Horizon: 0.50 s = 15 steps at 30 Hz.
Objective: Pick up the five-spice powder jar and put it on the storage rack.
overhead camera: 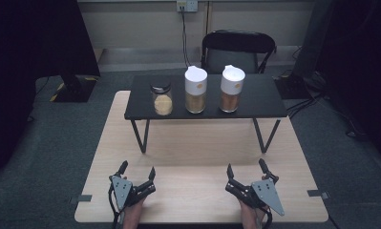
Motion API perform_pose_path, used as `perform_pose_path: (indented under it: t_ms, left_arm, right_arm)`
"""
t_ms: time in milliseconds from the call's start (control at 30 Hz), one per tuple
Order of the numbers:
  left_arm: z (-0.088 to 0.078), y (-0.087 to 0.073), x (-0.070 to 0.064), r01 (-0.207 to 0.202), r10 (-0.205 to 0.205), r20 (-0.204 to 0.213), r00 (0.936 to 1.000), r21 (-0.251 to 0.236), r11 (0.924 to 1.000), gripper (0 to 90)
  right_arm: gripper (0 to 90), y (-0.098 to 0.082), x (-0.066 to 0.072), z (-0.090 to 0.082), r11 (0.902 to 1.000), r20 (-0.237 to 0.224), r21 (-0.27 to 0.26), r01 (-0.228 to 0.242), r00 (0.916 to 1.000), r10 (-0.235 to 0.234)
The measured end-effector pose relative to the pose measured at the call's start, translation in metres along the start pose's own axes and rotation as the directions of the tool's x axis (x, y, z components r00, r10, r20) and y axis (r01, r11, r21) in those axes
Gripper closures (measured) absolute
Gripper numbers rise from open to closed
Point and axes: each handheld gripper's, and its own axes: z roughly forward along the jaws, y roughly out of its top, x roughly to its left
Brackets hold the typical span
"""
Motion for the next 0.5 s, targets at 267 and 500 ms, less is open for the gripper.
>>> perform_pose_path:
  t_ms: [267,500]
  left_arm:
    - [0.0,0.0,0.0,0.0,0.0,0.0,1.0,0.0,1.0,2.3]
    - [0.0,0.0,0.0,0.0,0.0,0.0,1.0,0.001,1.0,2.3]
  right_arm:
    - [0.0,-0.015,0.0,-0.001,0.9997,0.01,0.022,-0.009,0.9999,0.008]
    - [0.0,-0.023,0.001,0.0,0.9991,0.013,0.041,0.009,0.9999,-0.009]
